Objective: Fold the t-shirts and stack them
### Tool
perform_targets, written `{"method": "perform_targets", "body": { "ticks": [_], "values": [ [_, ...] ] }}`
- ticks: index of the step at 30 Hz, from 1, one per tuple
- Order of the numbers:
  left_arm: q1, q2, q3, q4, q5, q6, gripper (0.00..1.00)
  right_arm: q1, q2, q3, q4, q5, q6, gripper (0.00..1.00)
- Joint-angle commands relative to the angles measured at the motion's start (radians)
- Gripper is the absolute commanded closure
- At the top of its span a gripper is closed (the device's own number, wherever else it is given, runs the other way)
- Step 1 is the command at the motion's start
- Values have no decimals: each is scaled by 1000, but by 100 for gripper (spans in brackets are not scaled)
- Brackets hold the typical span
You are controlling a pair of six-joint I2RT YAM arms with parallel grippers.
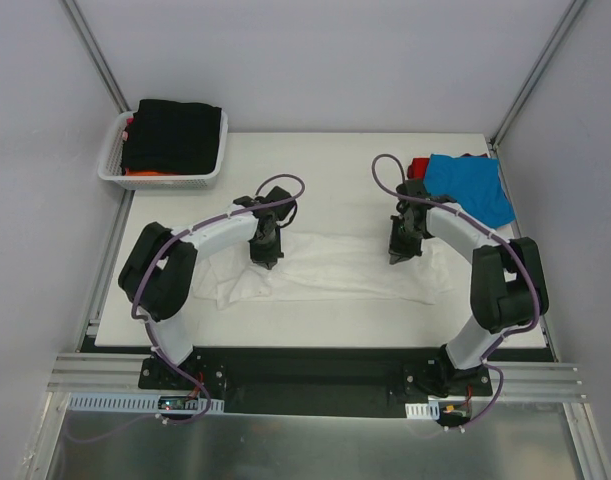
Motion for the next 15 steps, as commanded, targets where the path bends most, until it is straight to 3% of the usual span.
{"method": "perform_targets", "body": {
  "ticks": [1,9,15],
  "values": [
    [6,34,10,-2,0,-4,100,-32,-42,18,-50,52,-2,99],
    [23,13,35,-2,-55,34,100,-76,-76,18,-51,50,-31,99],
    [151,65,39,51,-33,68,100,-92,-70,-30,56,-40,-56,99]
  ]
}}
